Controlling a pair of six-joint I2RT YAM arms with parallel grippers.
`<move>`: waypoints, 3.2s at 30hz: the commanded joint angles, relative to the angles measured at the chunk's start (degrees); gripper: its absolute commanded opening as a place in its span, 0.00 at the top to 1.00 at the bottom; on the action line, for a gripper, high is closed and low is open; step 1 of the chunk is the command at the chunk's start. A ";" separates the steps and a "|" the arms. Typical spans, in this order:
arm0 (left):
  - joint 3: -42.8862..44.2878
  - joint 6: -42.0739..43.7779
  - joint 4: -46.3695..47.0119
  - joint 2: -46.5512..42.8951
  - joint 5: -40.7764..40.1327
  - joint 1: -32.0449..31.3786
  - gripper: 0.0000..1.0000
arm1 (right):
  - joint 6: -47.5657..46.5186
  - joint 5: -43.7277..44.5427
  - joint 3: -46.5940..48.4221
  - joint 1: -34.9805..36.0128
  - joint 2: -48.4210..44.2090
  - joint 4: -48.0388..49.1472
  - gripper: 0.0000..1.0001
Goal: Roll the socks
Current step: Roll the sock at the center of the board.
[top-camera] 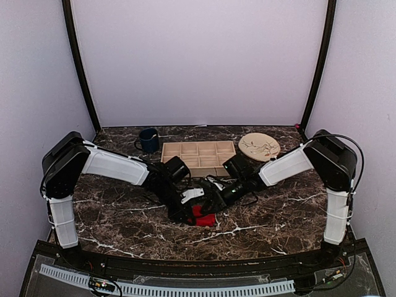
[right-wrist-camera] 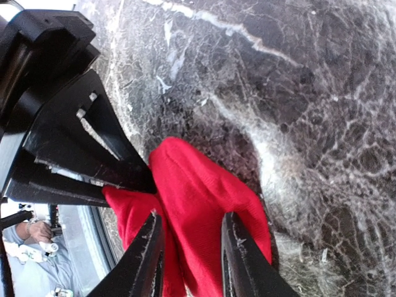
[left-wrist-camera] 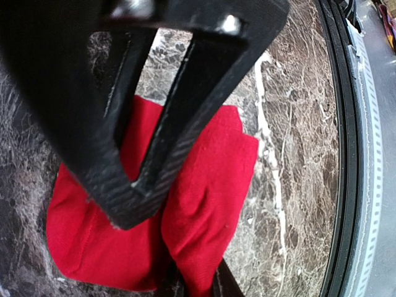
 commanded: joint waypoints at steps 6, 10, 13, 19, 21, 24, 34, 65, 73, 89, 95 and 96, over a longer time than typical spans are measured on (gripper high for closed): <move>-3.49 -0.90 -1.89 0.75 -3.24 -0.01 0.88 | 2.89 -3.28 -4.15 -1.94 -0.61 1.90 0.68; -3.94 -0.97 -1.72 0.34 -3.51 -0.01 0.88 | 3.20 -4.30 -4.71 -2.35 -1.00 2.88 0.68; -4.14 -1.03 -1.66 0.25 -3.45 -0.01 0.88 | 3.53 -4.74 -5.16 -2.64 -1.28 3.56 0.67; -4.34 -0.99 -1.57 0.16 -3.16 -0.01 0.88 | 5.49 -6.24 -6.64 -3.85 -1.93 6.82 0.66; -4.33 -0.94 -1.56 -0.01 -2.94 -0.01 0.88 | 6.53 -6.89 -7.18 -4.26 -2.04 8.54 0.65; -4.38 -0.88 -1.57 -0.10 -2.73 -0.01 0.88 | 8.90 -8.40 -8.50 -5.15 -2.27 12.16 0.64; -4.51 -0.83 -1.57 -0.28 -2.55 -0.10 0.88 | 9.90 -9.56 -9.53 -6.54 -3.17 14.28 0.64; 3.33 0.90 -10.76 5.04 1.30 0.32 0.89 | -10.77 21.03 -19.98 4.42 -26.45 4.77 0.61; 5.35 1.25 -13.31 7.06 3.39 0.91 0.89 | -16.39 29.62 -17.09 11.02 -25.41 1.60 0.60; 7.12 1.83 -15.17 9.01 5.49 1.66 0.89 | -20.54 32.30 -12.17 15.01 -19.39 -0.48 0.58; 7.46 1.89 -15.45 9.28 5.74 1.82 0.89 | -21.47 32.21 -11.25 15.48 -17.95 -1.16 0.58; 7.43 1.92 -15.39 9.32 5.81 1.83 0.89 | -21.49 32.14 -11.29 15.52 -17.81 -1.13 0.58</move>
